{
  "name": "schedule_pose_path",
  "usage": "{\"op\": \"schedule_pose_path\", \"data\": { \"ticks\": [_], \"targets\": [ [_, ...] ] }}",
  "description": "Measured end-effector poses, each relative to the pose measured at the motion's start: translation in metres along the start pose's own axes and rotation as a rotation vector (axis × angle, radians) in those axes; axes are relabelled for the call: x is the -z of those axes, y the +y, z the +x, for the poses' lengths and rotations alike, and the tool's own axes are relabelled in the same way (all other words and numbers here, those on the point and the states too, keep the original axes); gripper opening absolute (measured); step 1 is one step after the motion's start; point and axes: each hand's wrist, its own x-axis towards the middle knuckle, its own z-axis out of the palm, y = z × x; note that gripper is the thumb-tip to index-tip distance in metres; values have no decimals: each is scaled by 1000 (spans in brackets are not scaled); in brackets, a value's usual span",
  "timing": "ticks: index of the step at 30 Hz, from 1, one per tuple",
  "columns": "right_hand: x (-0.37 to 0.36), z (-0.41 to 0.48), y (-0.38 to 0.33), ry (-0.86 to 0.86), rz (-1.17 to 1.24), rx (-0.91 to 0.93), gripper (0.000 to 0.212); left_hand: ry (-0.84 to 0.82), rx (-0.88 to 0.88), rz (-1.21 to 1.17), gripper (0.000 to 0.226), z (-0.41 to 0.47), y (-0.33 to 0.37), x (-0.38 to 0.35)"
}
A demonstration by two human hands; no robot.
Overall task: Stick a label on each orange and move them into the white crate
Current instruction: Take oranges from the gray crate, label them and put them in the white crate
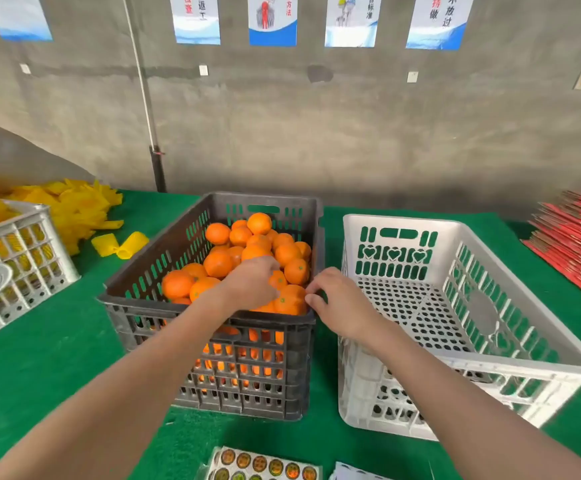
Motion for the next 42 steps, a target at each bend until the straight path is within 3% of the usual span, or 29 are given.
{"op": "schedule_pose_path", "data": {
  "ticks": [2, 5, 9, 11, 13, 17, 19, 21, 22, 24, 27, 29, 31, 34, 36, 38, 42],
  "targets": [
    [1, 4, 2, 0, -5, -24, 16, -228, -24, 134, 61, 21, 3, -6],
    [0, 2, 8, -34, -7, -21, 18, -445, -70, 287, 53, 42, 6, -24],
    [-4, -3, 13, -20, 42, -6, 23, -382, -104, 282, 43, 56, 7, -40],
    [-5, -4, 12, -18, 49, -6, 24, -308, -88, 278, 57, 59, 6, -38],
    [-4, -5, 10, -30, 47, 6, 25, -130, -14, 51, 74, 56, 2, -27],
    [1, -21, 14, -23, 194, 12, 37, 243, 67, -681, 83, 10, 12, 11],
    [-5, -50, 19, 101, 374, -35, 40, 267, -33, -926, 84, -34, 19, 22],
    [-21, -91, 31, 254, 448, -12, 27, 243, -124, -1014, 76, -84, 24, 20],
    [-31, -111, 42, 259, 424, -4, 19, 214, -153, -1018, 71, -108, 26, 14],
    [-52, -143, 65, 39, 285, -55, 15, 116, -177, -1048, 65, -144, 34, -9],
    [-83, -165, 99, -475, 9, -243, 32, -51, -28, -1197, 68, -169, 44, -57],
    [-99, -171, 108, -610, -65, -344, 44, -131, 159, -1297, 73, -173, 48, -92],
    [-108, -172, 105, -598, -54, -388, 25, -189, 299, -1327, 78, -172, 48, -123],
    [-113, -170, 103, -560, 72, -424, 42, -212, 479, -1399, 70, -171, 43, -158],
    [-114, -171, 108, -485, 113, -445, 32, -199, 581, -1477, 67, -171, 38, -173],
    [-114, -175, 116, -400, 150, -458, 24, -175, 632, -1544, 61, -171, 36, -184],
    [-103, -180, 127, -324, 351, -443, 39, -136, 660, -1631, 58, -168, 35, -197]
  ]
}}
